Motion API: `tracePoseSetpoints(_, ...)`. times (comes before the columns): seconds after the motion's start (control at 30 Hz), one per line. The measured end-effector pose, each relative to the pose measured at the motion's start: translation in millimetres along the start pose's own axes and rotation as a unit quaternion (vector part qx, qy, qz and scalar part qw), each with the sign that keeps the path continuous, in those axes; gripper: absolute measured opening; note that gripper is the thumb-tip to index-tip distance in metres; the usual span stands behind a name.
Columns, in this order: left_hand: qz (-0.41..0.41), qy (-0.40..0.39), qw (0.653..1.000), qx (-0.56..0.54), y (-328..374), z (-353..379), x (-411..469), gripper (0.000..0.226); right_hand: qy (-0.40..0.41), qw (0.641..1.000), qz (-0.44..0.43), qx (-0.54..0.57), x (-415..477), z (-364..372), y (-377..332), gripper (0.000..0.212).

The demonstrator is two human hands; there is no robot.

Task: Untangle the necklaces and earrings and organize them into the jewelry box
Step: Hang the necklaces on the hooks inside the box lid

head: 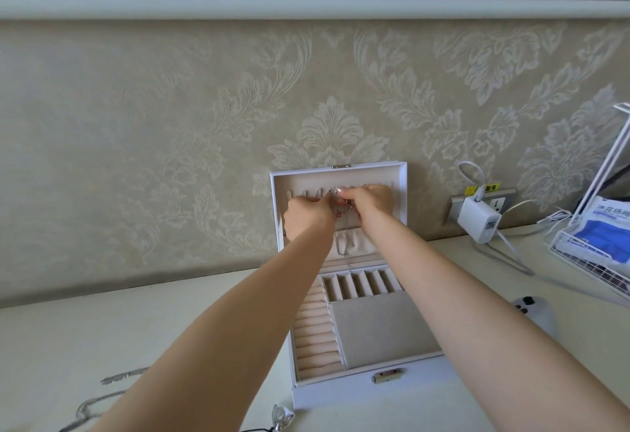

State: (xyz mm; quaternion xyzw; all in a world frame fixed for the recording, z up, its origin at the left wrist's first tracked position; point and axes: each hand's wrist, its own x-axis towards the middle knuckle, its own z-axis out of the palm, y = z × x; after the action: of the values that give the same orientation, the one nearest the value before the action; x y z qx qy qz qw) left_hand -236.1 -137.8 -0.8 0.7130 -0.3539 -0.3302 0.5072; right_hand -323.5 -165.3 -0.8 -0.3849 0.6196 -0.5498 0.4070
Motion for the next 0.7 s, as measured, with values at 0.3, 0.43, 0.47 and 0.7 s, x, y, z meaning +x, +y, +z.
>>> tracePoseSetpoints(0.3,0.079,-0.05,0.994,0.053,-22,0,-7,0.02,-0.089,0.992,-0.037,0.079,-16,-10,32,0.013)
tracePoseSetpoints(0.43,0.081,-0.066,0.994,-0.021,-30,-2,-11,0.015,-0.11,0.99,-0.009,0.086,-31,-16,40,0.023)
tracePoseSetpoints(0.47,0.08,-0.07,0.994,-0.029,-32,-3,-12,0.019,-0.121,0.989,0.002,0.084,-35,-18,42,0.025)
tracePoseSetpoints(0.7,0.181,-0.092,0.977,0.058,-46,-13,-27,0.031,-0.178,0.983,0.029,0.007,-47,-31,55,0.032)
